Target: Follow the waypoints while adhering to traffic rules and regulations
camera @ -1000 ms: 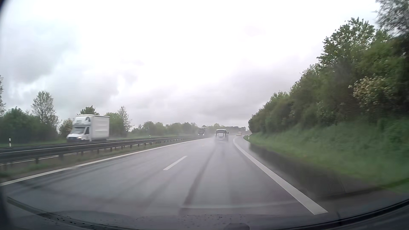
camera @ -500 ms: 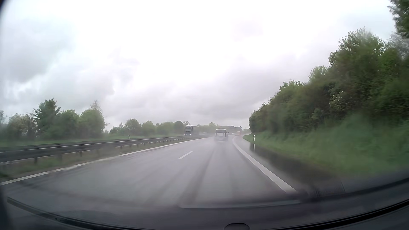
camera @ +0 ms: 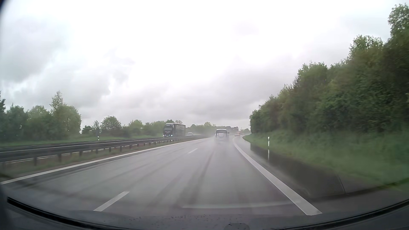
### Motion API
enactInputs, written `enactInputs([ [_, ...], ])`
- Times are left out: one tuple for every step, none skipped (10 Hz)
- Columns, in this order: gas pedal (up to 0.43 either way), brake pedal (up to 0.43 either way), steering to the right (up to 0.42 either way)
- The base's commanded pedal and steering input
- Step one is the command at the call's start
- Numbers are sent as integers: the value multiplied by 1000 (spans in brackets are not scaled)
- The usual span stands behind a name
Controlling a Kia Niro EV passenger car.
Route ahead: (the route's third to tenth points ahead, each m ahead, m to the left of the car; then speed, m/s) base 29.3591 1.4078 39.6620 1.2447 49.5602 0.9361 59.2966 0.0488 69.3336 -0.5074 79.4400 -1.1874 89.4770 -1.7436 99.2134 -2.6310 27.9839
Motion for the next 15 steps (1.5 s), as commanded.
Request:
enactInputs([
  [311, 0, 7],
  [311, 0, 8],
  [311, 0, 8],
  [311, 0, 8],
  [311, 0, 8],
  [311, 0, 8],
  [311, 0, 8],
  [311, 0, 8],
  [311, 0, 8],
  [311, 0, 8],
  [311, 0, 7],
  [311, 0, 8],
  [311, 0, 8],
  [311, 0, 7],
  [311, 0, 8],
])
